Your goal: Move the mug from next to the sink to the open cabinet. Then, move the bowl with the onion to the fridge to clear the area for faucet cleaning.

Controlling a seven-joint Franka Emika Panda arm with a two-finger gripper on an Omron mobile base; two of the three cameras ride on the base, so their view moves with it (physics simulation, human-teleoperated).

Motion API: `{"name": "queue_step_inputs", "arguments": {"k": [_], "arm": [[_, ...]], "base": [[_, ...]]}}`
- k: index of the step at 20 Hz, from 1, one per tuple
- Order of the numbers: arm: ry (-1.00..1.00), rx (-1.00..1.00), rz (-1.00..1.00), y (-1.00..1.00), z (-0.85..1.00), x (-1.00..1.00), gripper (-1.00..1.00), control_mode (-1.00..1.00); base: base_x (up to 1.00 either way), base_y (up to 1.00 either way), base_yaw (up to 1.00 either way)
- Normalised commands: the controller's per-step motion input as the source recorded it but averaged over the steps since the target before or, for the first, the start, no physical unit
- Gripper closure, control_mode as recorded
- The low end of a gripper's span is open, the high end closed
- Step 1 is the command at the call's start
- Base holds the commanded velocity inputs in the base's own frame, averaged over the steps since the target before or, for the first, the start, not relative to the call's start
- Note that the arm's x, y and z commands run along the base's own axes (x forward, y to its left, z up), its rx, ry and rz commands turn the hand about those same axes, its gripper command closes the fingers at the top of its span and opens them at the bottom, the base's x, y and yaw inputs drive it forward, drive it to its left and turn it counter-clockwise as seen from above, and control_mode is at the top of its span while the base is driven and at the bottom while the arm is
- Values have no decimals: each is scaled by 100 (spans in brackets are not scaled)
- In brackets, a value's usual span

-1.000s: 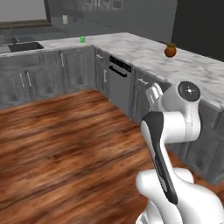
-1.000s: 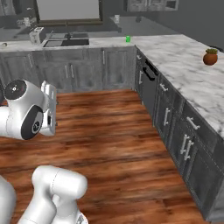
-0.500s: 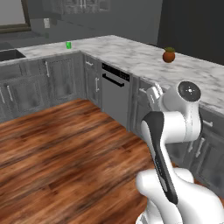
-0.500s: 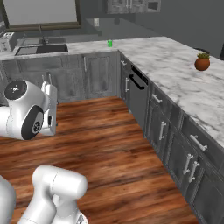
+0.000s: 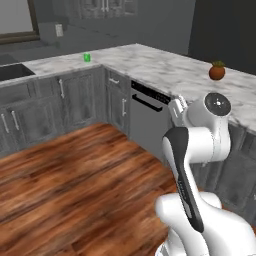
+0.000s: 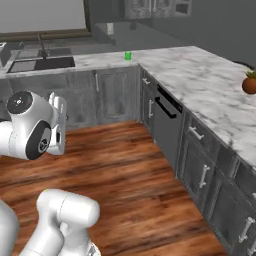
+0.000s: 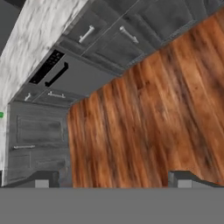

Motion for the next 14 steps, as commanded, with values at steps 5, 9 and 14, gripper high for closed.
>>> {"name": "queue_step_inputs", "arguments": {"k": [5, 9, 14], "arm": [[0, 0, 0, 0, 0, 0, -100, 100], [0, 0, 0, 0, 0, 0, -100, 100], [0, 0, 0, 0, 0, 0, -100, 100]], "base": [[100, 9, 0], [100, 0, 0], [100, 0, 0]]}}
